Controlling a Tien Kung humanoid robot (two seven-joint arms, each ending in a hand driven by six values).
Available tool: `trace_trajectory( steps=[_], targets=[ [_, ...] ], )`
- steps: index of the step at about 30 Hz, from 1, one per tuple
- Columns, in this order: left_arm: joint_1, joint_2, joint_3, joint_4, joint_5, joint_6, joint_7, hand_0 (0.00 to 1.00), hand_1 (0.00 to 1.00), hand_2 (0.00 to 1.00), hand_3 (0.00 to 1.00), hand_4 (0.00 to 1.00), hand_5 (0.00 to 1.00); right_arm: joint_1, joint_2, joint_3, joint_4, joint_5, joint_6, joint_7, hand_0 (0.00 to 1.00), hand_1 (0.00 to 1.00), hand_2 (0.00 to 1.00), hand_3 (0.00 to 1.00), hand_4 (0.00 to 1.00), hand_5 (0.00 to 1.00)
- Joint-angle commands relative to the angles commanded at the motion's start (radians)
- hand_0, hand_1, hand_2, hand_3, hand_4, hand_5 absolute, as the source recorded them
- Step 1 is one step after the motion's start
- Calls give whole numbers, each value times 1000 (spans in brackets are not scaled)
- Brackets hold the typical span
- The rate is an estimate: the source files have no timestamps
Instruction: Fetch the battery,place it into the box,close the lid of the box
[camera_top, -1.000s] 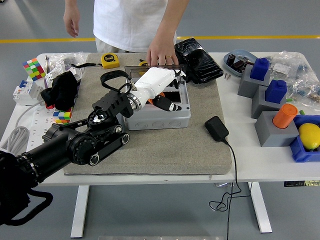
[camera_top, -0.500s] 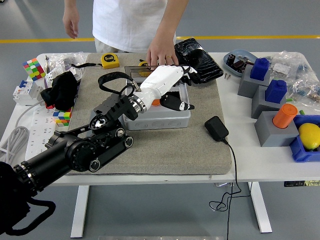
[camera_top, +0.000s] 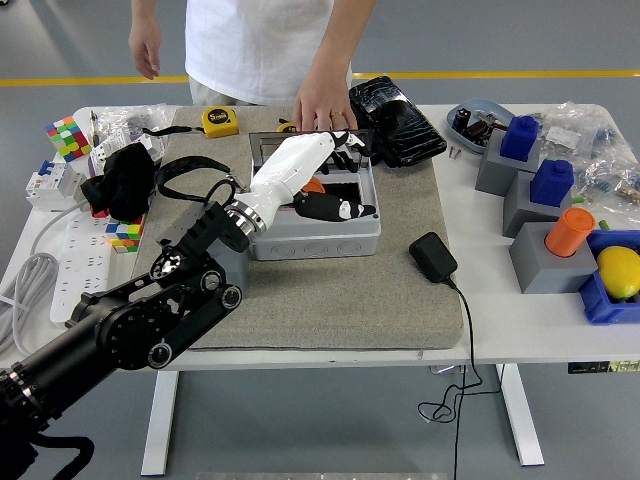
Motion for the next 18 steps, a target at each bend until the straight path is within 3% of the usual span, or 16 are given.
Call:
trace_trajectory(
  steps=[6,10,14,18],
  targets=[
    [75,75,-50,-46,9,-4,8,513,617,561,630,998,372,3,0,3,1,-3,0,1,545,599,582,542,918,457],
    [106,109,-50,-51,9,-3,8,512,614,559,621,998,353,2,0,5,1,-3,1,1,545,599,582,542,919,456],
    [119,121,-37,-40,9,-3,10,512,614,559,621,998,353,1,-2,7,1,-4,1,1,545,599,582,542,919,456],
    [121,114,-34,-22,23,-7,18,492,606,561,617,998,356,1,-2,8,2,-5,1,1,545,599,582,543,919,457]
  ],
)
